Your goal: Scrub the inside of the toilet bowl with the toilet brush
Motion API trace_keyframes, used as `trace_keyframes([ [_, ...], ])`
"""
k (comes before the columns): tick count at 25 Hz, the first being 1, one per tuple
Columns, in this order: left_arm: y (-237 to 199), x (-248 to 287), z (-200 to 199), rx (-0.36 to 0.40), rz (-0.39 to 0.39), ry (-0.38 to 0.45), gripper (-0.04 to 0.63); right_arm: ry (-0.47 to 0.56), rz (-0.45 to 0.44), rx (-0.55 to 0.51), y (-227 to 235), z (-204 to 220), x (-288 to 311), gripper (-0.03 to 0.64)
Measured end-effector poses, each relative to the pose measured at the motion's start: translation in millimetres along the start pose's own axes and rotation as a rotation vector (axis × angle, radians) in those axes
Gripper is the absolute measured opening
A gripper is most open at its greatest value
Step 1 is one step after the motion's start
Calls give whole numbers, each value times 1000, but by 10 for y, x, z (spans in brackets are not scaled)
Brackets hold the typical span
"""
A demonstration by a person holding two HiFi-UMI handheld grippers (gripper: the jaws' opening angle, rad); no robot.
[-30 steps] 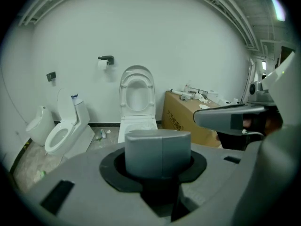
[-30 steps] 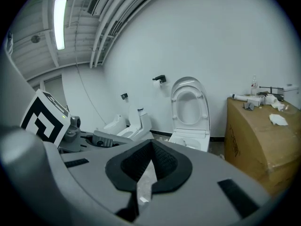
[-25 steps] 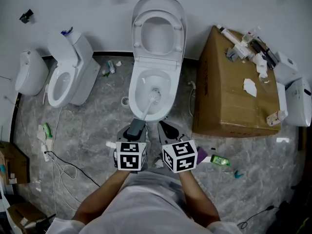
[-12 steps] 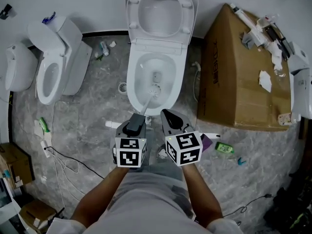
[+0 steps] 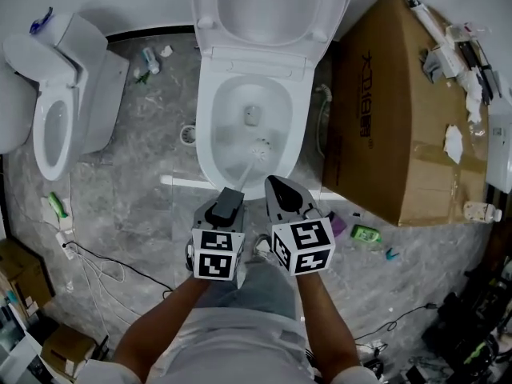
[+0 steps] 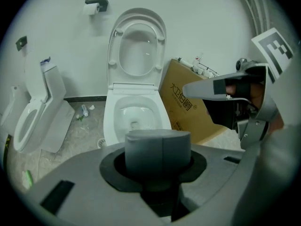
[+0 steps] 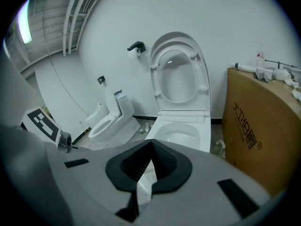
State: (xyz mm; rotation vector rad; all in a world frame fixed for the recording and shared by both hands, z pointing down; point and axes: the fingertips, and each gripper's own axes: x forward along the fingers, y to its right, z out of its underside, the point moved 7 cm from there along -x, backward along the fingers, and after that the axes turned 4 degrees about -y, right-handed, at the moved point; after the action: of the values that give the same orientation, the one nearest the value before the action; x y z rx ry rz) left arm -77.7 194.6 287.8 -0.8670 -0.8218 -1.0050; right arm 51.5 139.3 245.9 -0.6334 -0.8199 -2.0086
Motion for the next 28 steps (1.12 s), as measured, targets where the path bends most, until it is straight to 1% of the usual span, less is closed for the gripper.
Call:
trace_keyframes([
  [6, -181, 478, -102, -2, 38, -31, 158, -45, 25, 24, 149, 106, 355, -2],
  [11, -252, 819, -173, 24, 69, -39, 158, -61, 29, 46, 214, 224, 556, -2],
  [21, -247, 1256, -374, 69, 105, -10, 158, -56, 46, 69, 430, 257, 763, -2],
  [24, -244, 1392, -470, 88, 124, 15, 158, -54, 48, 87, 472, 278, 827, -2],
  [28, -313, 1515, -650, 85, 132, 44, 158, -58, 49, 110, 520, 310, 899, -2],
])
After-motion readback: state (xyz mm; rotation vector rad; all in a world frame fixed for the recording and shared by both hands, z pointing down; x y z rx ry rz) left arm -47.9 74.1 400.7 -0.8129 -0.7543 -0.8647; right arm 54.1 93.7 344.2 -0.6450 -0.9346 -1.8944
